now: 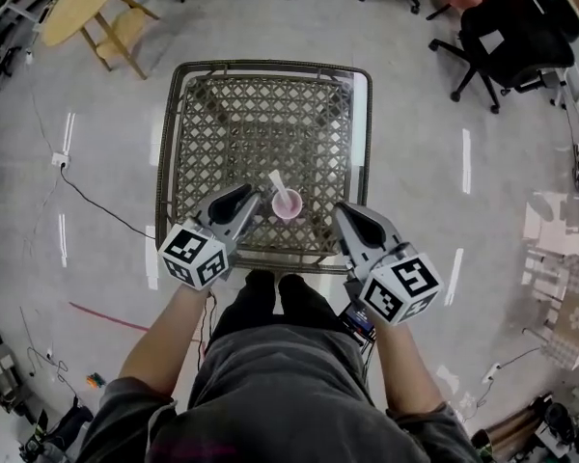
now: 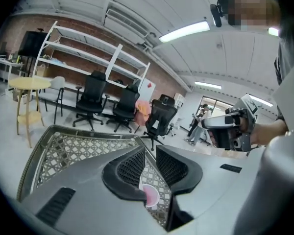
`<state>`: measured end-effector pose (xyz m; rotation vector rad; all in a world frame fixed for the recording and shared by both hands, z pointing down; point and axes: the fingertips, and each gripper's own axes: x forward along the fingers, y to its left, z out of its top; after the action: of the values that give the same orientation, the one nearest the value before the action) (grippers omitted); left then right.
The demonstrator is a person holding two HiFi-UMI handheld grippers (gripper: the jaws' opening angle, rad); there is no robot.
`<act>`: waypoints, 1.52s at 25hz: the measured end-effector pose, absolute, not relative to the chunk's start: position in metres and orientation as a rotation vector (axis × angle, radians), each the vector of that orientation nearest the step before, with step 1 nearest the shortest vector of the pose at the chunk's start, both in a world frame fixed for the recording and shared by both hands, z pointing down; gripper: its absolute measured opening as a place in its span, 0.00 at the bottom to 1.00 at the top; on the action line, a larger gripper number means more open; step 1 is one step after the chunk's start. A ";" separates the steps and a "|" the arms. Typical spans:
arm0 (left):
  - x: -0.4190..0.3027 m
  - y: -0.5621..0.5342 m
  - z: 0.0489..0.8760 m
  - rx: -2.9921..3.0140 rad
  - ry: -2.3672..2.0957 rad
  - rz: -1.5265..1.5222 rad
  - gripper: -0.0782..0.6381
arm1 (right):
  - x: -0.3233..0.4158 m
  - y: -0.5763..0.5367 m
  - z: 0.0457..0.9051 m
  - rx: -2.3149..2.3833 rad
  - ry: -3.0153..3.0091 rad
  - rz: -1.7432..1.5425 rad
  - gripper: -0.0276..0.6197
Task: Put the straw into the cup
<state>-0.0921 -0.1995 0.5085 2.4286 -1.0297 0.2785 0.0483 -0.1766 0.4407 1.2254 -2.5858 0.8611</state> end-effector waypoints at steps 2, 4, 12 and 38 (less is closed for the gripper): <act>-0.097 -0.199 0.494 2.446 -1.034 0.264 0.22 | 0.046 -0.177 0.433 1.236 -2.597 0.841 0.07; -0.102 -0.197 0.480 2.465 -1.040 0.247 0.22 | 0.042 -0.178 0.426 1.237 -2.606 0.817 0.07; -0.106 -0.189 0.444 2.536 -1.043 0.238 0.21 | 0.034 -0.184 0.405 1.239 -2.645 0.755 0.06; -0.107 -0.207 0.391 2.620 -1.068 0.199 0.19 | 0.031 -0.200 0.381 1.233 -2.690 0.681 0.06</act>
<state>-0.1072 -0.2070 0.3907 2.6197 -1.0678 0.1992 0.0313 -0.1997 0.3806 1.2333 -2.6897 0.6807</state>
